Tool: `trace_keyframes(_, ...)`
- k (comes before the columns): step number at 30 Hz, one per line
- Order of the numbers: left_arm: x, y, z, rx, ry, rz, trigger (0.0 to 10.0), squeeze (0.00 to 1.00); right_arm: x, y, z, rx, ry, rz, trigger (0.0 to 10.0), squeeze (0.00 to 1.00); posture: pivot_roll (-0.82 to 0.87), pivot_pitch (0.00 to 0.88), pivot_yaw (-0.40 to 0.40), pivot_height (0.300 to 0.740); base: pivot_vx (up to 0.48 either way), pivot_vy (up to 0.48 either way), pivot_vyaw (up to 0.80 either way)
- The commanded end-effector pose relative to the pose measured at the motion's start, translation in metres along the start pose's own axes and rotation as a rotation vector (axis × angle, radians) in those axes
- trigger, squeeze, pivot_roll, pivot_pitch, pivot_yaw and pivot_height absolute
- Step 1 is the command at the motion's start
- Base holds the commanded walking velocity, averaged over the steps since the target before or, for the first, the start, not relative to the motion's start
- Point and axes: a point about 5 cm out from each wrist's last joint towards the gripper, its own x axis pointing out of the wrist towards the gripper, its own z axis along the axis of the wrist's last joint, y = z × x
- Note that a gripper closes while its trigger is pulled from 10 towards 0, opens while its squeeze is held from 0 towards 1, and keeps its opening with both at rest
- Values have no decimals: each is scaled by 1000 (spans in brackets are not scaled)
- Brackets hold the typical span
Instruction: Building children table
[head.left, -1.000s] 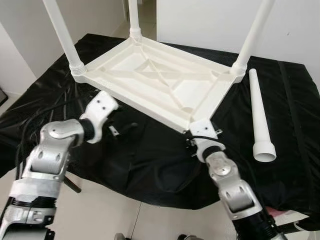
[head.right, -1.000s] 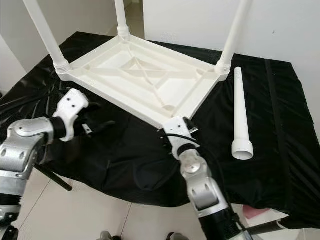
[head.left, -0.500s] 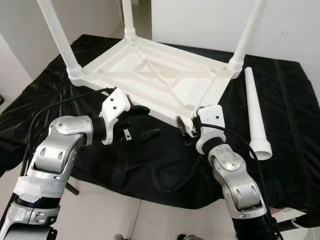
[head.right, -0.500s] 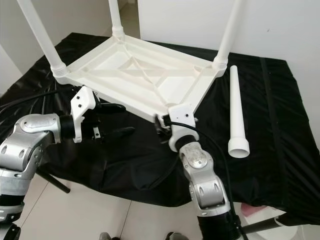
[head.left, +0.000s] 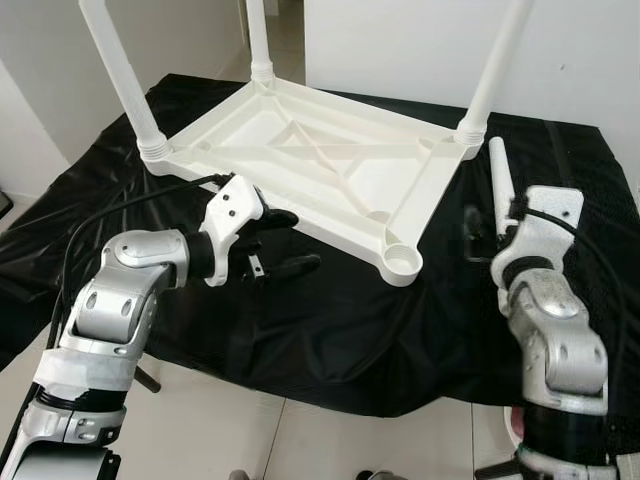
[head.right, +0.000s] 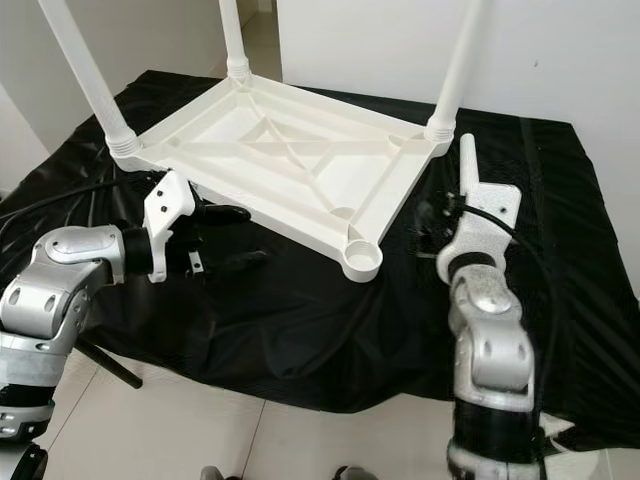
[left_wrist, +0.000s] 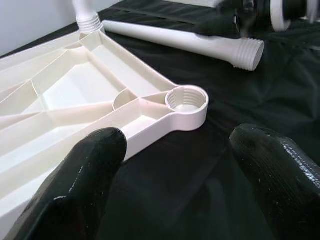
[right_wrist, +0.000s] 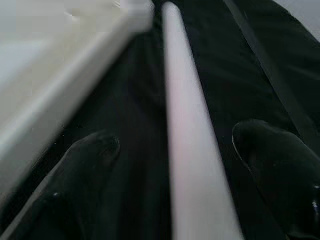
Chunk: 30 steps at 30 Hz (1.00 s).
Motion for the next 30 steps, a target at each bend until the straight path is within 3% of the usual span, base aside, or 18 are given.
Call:
trace_keyframes(1,-3,9,1,5,8,172,10000,0,2,-2,-8,8,64,-6,10000,937,-134,90,71,740,0,0,0)
trace_keyframes(3,-3,9,1,5,8,172,10000,0,2,-2,-8,8,64,-6,10000,937,-134,90,71,740,0,0,0)
trace_keyframes(4,-4,10,1,8,11,176,10000,0,5,-5,-13,2,116,8,10000,0,-134,90,71,740,0,0,0)
trace_keyframes(14,-4,8,2,8,14,176,10000,0,21,-17,-18,-34,262,49,10000,0,-136,129,61,740,0,0,0)
trace_keyframes(24,-6,7,2,-1,17,184,10000,0,23,-21,-30,47,389,60,10000,0,-130,137,60,740,0,0,0)
trace_keyframes(27,-6,6,2,-5,19,184,10000,0,20,-17,-38,128,492,53,10000,0,-134,145,65,740,0,0,0)
trace_keyframes(30,-6,6,2,-5,19,184,10000,0,20,-17,-38,128,492,53,10000,0,-134,145,65,740,0,0,0)
